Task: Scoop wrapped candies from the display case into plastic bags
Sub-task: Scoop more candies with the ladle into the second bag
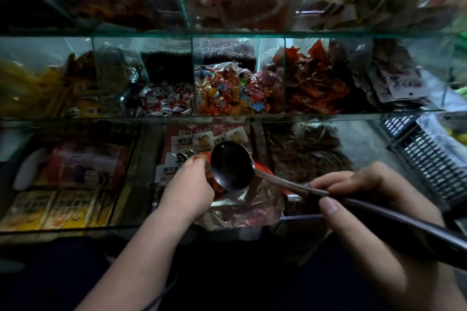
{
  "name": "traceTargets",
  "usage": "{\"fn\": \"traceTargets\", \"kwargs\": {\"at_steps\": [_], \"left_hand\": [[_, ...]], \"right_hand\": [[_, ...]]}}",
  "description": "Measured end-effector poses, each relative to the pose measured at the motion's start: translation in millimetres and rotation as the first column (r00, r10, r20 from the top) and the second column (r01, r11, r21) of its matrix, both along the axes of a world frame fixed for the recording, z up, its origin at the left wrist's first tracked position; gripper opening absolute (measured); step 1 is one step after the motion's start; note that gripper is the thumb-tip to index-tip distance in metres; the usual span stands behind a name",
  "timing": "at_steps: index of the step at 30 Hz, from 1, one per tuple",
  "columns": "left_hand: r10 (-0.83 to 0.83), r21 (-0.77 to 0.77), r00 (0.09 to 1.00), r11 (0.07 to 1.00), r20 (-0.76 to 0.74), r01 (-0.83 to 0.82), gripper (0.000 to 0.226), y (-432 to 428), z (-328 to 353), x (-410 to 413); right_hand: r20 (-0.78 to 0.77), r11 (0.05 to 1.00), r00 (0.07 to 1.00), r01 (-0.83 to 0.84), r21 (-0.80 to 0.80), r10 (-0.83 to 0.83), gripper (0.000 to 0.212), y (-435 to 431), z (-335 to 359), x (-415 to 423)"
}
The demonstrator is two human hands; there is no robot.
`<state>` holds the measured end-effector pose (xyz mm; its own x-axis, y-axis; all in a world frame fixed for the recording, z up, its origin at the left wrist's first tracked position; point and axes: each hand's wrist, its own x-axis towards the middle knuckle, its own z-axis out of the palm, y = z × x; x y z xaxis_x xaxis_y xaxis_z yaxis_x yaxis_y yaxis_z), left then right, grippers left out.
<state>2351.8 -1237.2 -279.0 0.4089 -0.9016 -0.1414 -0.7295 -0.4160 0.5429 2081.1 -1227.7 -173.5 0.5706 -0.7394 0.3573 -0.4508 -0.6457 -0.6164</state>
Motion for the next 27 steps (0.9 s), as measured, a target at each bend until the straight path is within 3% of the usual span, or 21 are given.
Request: {"fn": "traceTargets", "kwargs": {"at_steps": [1,2,3,5,6,8,10,12,15,21,25,27], "left_hand": [[-0.002,0.006,1.000,1.000,-0.022,0.002,0.048,-1.4,1.6,2.6],[-0.011,0.014,0.999,1.000,-0.051,0.012,0.055,-1.4,3.8,4.2],[-0.021,0.031,0.997,0.999,-0.080,0.024,0.067,-1.0,5.3,6.0],[-0.028,0.076,0.988,0.996,-0.152,0.040,0.090,0.3,8.1,9.0],[-0.030,0.082,0.986,0.996,-0.165,0.043,0.097,0.8,10.6,9.8],[-0.038,0.061,0.989,0.997,-0.143,0.047,0.103,2.3,12.7,10.1],[-0.048,0.028,0.993,0.998,-0.111,0.052,0.104,5.1,11.8,8.7],[-0.021,0.007,0.991,1.000,-0.131,0.022,0.106,8.4,10.0,7.1],[0.002,-0.019,0.990,1.000,-0.140,-0.004,0.107,13.2,4.7,6.5],[0.039,-0.087,0.988,0.995,-0.148,-0.053,0.100,13.2,-4.1,7.2],[0.016,-0.108,0.989,0.994,-0.144,-0.032,0.097,14.5,-8.2,3.6],[0.012,-0.117,0.989,0.993,-0.146,-0.029,0.097,15.4,-8.0,5.5]], "right_hand": [[0.142,0.998,0.989,0.043,0.049,-0.049,0.016,1.0,-0.3,4.8],[0.180,0.994,0.979,0.083,0.074,-0.095,0.014,0.7,-6.8,13.1],[0.091,0.994,0.992,0.083,0.076,-0.090,0.016,-1.5,-16.8,17.1],[-0.135,0.974,0.991,0.015,0.226,0.016,0.030,-15.1,-37.7,29.9],[-0.143,0.981,0.989,-0.011,0.195,0.039,0.025,-19.7,-49.4,35.3],[-0.099,0.995,0.993,-0.049,0.089,0.058,0.010,-24.9,-70.3,49.3],[-0.093,0.992,0.991,-0.085,0.093,0.094,0.008,-29.3,-97.7,65.1],[-0.059,0.988,0.995,-0.074,0.138,0.083,0.008,-44.3,-121.7,86.6],[0.022,0.963,0.997,0.070,0.262,-0.078,0.003,-59.7,-148.8,111.7],[0.181,0.798,0.937,0.142,0.586,-0.300,0.016,-64.2,-166.9,108.6],[0.281,0.531,0.778,0.078,0.844,-0.561,0.012,-58.3,-162.0,108.5],[0.300,0.478,0.721,0.050,0.877,-0.625,0.010,-58.5,-160.2,105.8]]}}
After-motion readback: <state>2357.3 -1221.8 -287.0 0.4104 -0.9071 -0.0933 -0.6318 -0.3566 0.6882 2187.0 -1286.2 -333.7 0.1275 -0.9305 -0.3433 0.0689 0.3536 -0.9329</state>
